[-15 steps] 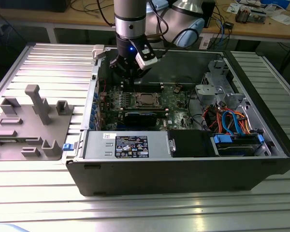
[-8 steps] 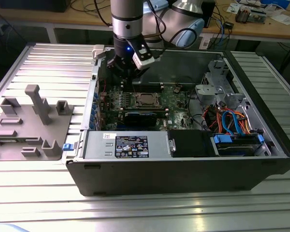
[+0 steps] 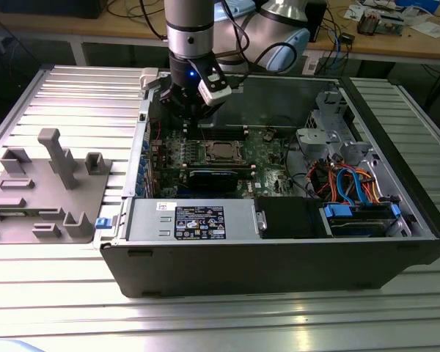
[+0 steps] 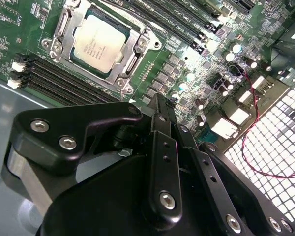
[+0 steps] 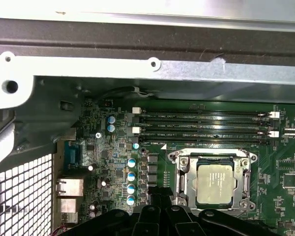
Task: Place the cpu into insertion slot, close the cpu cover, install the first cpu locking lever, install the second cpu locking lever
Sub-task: 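Install the first cpu locking lever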
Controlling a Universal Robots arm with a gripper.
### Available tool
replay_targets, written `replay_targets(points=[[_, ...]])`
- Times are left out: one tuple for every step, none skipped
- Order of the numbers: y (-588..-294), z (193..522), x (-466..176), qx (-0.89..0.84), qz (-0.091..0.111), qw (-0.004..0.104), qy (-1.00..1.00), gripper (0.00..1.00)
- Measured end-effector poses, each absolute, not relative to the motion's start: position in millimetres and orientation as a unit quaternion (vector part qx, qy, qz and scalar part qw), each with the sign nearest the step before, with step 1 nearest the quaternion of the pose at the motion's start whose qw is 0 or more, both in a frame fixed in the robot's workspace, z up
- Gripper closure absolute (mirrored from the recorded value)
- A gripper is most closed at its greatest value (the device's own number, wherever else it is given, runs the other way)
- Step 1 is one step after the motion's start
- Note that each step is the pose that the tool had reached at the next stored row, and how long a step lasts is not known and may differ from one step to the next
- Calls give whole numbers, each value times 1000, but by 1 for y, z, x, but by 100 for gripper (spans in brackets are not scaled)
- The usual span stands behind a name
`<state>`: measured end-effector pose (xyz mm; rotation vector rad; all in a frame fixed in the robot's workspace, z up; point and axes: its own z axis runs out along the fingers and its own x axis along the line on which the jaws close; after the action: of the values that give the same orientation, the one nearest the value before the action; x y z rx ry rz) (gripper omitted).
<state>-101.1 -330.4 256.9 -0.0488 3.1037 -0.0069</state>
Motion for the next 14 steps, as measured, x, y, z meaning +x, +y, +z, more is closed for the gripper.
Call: replay_targets(points=[[-330, 257, -101, -16, -2, 19, 1000, 89], [-330, 257, -101, -16, -2, 19, 1000, 89], [-330, 257, -101, -16, -2, 19, 1000, 89], [-330, 257, -101, -16, -2, 19, 1000, 89], [-329, 257, -101, -16, -2, 19, 1000, 89], [-328, 257, -101, -16, -2, 19, 1000, 89], [-327, 257, -101, -16, -2, 19, 1000, 89], [-326, 257, -101, -16, -2, 19, 1000, 89], [-325, 257, -101, -16, -2, 19, 1000, 89], [-325, 257, -102, -16, -2, 19, 1000, 89], [-324, 257, -102, -16, -2, 19, 1000, 89], [-324, 257, -102, -16, -2, 19, 1000, 89], [-323, 257, -103, -16, -2, 19, 1000, 89], [-323, 257, -103, -16, -2, 19, 1000, 89]])
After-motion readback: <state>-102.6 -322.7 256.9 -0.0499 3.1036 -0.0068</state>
